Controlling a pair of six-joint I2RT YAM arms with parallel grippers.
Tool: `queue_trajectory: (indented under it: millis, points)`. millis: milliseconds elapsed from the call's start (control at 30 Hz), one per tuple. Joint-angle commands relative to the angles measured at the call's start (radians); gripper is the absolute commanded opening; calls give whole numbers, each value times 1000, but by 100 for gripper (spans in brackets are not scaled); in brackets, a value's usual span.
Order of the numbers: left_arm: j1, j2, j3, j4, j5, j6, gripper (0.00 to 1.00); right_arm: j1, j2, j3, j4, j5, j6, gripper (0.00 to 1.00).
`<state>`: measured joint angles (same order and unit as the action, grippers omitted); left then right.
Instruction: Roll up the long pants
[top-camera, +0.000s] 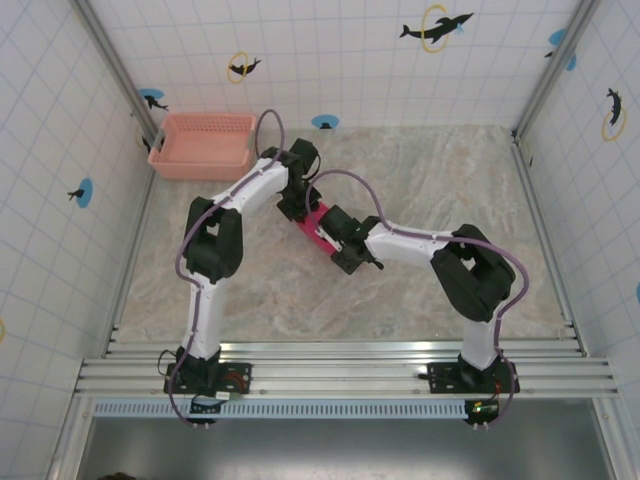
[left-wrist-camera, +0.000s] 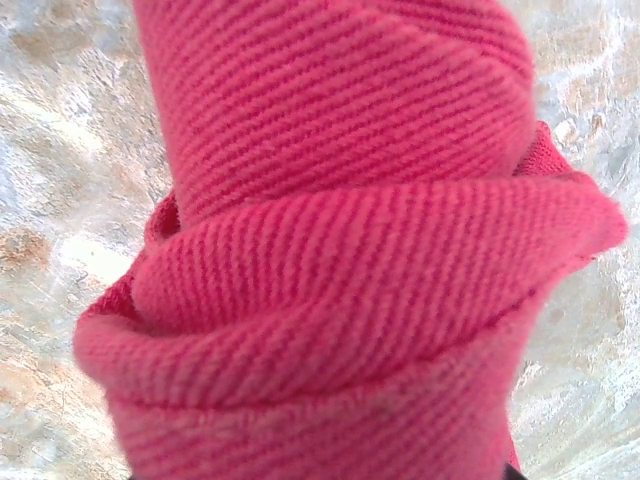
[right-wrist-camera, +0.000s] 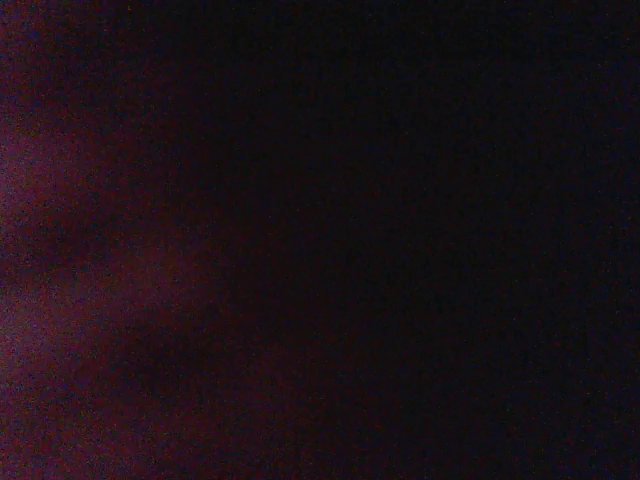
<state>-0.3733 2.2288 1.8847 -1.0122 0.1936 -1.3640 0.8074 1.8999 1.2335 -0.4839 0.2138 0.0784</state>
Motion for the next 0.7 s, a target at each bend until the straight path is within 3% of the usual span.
queue_trajectory:
  millis: [0, 67, 167, 267, 333, 500, 667]
  points:
    - [5, 138, -116, -322, 7, 23, 0, -44, 68, 24, 51, -22, -3, 16]
    - [9, 85, -136, -277, 21, 35, 0, -54, 68, 21, 52, -40, -12, 3]
    - [16, -10, -265, -40, 56, 35, 1, -68, 63, 17, 43, -54, -28, 0]
    - [36, -122, -427, 254, 99, -16, 55, -81, 54, 14, 23, -75, -45, 0]
    - [60, -155, -429, 300, 88, 1, 96, -85, 44, 3, 14, -81, -52, 0]
    - [107, -200, -322, 328, 78, 80, 97, -85, 31, -17, 0, -89, -53, 0]
    - [120, -255, -279, 347, 72, 21, 97, -87, 31, -17, -3, -91, -57, 0]
